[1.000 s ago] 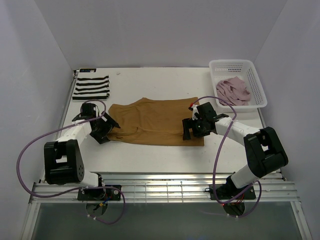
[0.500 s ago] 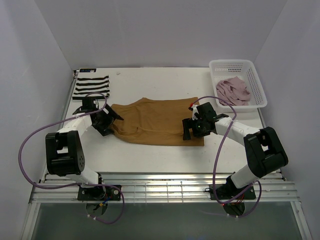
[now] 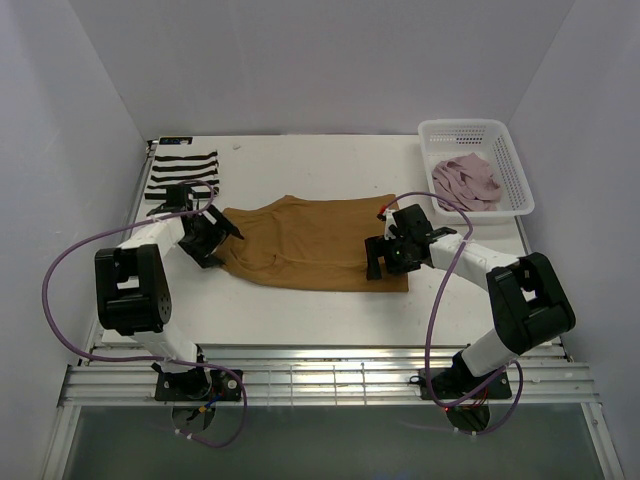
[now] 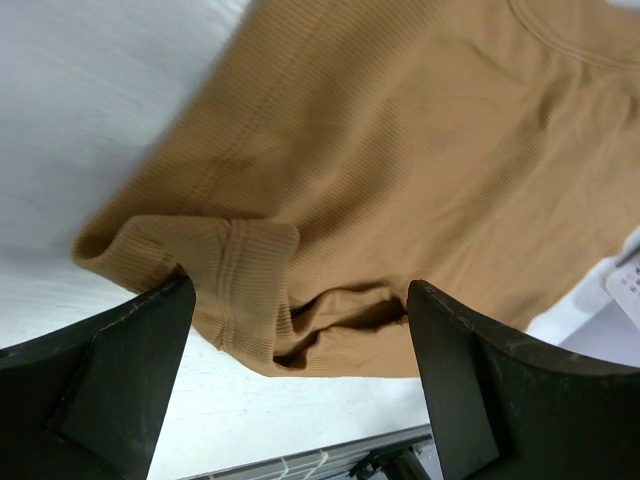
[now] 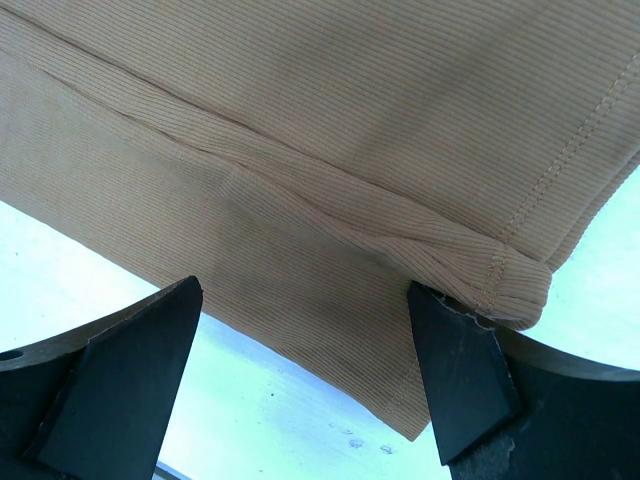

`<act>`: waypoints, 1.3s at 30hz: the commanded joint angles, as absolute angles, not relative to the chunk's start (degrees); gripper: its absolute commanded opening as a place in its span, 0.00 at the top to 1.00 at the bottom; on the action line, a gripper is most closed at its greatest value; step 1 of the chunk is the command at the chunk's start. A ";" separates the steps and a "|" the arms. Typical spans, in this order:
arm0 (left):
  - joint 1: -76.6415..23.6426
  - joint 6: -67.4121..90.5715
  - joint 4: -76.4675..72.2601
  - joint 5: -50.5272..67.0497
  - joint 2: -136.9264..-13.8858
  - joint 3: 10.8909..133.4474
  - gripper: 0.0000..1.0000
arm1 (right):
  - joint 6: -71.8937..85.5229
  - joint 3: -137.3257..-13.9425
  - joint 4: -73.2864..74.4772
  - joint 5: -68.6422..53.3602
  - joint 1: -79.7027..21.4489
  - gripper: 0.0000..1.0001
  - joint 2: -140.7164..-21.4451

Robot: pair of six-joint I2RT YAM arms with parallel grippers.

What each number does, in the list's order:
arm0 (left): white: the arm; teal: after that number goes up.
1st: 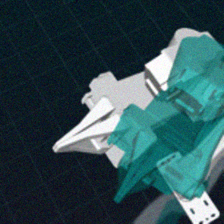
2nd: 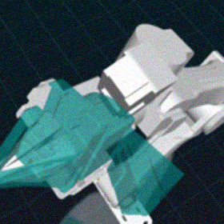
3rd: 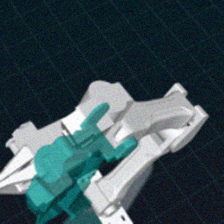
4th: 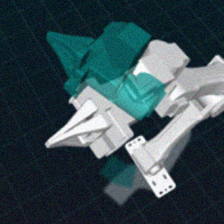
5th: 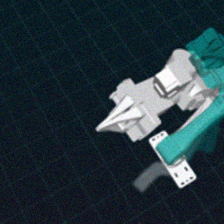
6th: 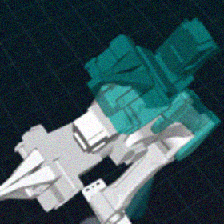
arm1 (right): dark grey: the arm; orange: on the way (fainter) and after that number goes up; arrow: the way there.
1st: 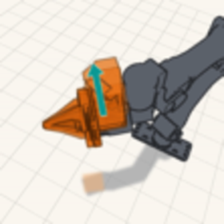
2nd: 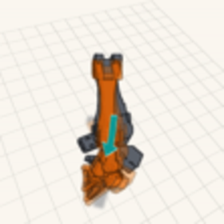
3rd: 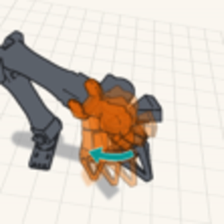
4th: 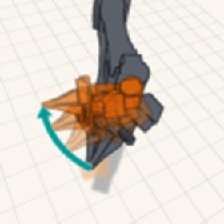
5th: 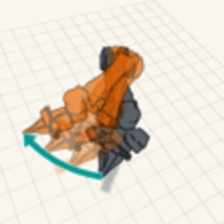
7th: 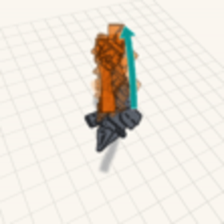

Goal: Fold and stack the tank tops

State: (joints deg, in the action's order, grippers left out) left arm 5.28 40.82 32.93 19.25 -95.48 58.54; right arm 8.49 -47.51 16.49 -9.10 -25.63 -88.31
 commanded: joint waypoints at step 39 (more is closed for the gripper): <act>9.67 42.10 49.39 -1.84 -93.26 54.40 0.23 | 6.51 -48.34 17.58 -10.11 -25.93 0.10 -86.49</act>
